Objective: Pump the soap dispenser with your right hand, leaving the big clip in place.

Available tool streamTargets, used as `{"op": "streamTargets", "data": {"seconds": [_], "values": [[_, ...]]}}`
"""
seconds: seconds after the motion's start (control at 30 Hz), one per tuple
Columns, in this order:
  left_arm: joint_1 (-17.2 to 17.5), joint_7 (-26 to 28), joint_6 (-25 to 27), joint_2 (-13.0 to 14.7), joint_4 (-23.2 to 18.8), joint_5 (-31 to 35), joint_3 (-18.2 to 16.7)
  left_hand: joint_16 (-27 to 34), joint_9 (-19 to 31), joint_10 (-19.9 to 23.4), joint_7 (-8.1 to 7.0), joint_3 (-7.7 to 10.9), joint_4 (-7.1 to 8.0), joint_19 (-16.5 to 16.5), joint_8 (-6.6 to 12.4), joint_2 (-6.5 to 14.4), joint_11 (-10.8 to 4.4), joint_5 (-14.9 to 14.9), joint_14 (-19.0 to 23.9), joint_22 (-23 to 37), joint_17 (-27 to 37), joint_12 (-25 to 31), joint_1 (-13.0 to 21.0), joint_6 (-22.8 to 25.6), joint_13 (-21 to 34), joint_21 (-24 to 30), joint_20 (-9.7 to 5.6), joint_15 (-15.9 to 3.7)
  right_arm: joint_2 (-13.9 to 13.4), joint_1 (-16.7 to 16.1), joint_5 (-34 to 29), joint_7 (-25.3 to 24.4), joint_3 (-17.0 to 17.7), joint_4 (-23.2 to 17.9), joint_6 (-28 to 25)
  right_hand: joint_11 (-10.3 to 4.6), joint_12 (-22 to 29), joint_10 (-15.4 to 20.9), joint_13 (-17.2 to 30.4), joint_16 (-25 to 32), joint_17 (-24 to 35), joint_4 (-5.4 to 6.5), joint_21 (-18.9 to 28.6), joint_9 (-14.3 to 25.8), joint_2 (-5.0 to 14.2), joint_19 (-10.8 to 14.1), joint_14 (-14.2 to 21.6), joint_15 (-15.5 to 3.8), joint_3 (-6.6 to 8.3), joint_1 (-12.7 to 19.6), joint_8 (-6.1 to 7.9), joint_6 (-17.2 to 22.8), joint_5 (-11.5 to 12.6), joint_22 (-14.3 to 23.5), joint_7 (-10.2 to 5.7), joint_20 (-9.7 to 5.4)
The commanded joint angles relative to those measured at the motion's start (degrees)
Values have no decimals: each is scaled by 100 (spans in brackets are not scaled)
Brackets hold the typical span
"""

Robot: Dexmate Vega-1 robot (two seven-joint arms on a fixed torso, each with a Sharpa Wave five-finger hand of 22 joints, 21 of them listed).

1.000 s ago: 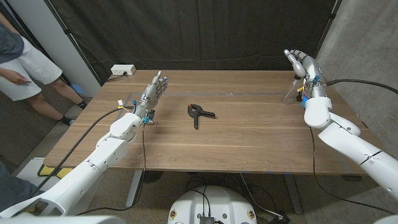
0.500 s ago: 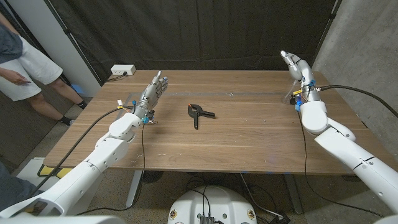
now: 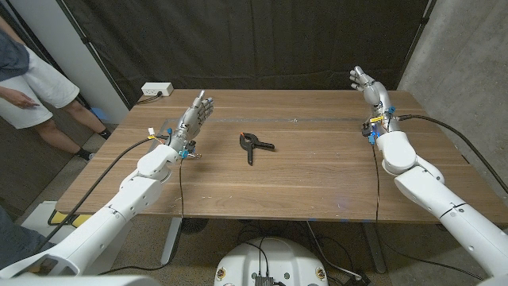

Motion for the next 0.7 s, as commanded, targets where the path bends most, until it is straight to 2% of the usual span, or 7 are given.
{"op": "streamTargets", "data": {"seconds": [0.03, 0.3, 0.5, 0.7], "values": [[79, -36, -79, 22, -41, -43, -39, 2, 27, -1, 0, -26, 1, -22, -22, 12, 1, -38, -4, 25, 31, -18, 10, 20, 24, 13, 3, 4, 243, 171, 777, 809, -235, 359, 295, 39, -2, 10, 16, 31, 28, -3, 49, 7, -13, 78, 40, 13, -8, -2, -8, 3, -3, 28, 52, -5], [146, -21, -73, 62, -113, -26, -44, 1, 27, -3, -2, -34, 2, -23, -24, 17, 1, -40, -8, 25, 32, -19, 15, 16, 24, 13, 2, 3, 387, 222, 1393, 1261, -290, 664, 376, 57, -6, 3, 16, 28, 31, 5, 46, 6, -28, 82, 36, 24, -24, -24, -6, -13, -2, 27, 59, 5], [181, 47, 92, 153, -231, -9, -48, -1, 27, -5, 1, -41, 2, -27, -29, 21, 23, -42, -14, 25, 32, -20, 19, 2, 24, 12, 0, 3, 556, 322, 2092, 1911, -308, 1093, 570, 77, -11, -7, 17, 23, 33, 13, 44, 4, -46, 85, 25, 37, -42, -47, -22, -75, -1, 26, 96, -5], [132, 20, 147, 141, -194, -26, -24, -3, 27, -29, 3, -47, 3, -37, -37, 24, 40, -43, -22, 25, 32, -29, 23, -20, 24, 9, -15, 10, 617, 352, 2201, 1943, -347, 1165, 576, 98, -13, -10, 17, 25, 35, 20, 44, 2, -60, 97, 31, 38, -57, -66, -31, -124, 2, 25, 152, -12]]}}
